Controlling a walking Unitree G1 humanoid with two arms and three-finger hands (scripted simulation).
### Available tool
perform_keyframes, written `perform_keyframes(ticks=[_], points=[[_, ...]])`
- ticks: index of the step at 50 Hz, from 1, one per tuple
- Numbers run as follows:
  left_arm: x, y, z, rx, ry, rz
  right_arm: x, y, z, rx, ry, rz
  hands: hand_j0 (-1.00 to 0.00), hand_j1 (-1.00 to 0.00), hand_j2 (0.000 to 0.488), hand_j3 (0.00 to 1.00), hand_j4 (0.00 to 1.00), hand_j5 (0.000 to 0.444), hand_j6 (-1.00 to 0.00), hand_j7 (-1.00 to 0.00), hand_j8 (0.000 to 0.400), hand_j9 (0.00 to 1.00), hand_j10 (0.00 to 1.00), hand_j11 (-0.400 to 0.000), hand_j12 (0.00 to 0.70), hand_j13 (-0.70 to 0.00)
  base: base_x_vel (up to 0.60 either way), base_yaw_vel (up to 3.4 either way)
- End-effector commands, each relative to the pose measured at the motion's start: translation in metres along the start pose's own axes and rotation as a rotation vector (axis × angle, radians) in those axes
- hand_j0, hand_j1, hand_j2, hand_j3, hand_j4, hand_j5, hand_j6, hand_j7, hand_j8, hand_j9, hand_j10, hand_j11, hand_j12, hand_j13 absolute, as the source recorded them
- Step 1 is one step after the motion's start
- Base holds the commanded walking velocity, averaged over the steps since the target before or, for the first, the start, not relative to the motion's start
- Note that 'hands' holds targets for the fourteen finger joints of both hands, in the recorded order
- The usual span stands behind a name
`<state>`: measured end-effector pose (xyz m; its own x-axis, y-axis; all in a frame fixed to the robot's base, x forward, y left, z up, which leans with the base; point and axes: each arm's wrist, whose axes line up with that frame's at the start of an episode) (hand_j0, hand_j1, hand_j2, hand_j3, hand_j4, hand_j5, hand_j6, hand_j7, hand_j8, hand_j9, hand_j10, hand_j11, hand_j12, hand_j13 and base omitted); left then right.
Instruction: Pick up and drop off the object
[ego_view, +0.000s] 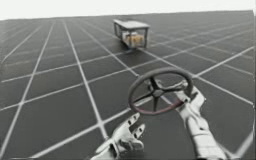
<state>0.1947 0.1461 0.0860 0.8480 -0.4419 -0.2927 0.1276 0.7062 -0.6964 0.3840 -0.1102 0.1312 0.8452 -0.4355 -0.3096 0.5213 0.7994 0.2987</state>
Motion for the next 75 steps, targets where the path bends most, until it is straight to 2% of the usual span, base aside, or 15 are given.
perform_keyframes(ticks=[1,75], points=[[-0.0004,0.0007,-0.0005,-0.003,0.000,0.002,-0.0002,0.0015,0.0014,0.006,-0.005,0.003,0.00,0.00,0.000,1.00,1.00,0.000,0.00,0.00,0.000,1.00,1.00,-0.400,0.000,-0.700,0.57,0.05],[-0.0004,0.0007,-0.0005,-0.003,0.000,0.002,-0.0002,0.0015,0.0014,0.006,-0.005,0.003,0.00,0.00,0.000,1.00,1.00,0.000,0.00,0.00,0.000,1.00,1.00,-0.400,0.000,-0.700,0.58,0.04]])
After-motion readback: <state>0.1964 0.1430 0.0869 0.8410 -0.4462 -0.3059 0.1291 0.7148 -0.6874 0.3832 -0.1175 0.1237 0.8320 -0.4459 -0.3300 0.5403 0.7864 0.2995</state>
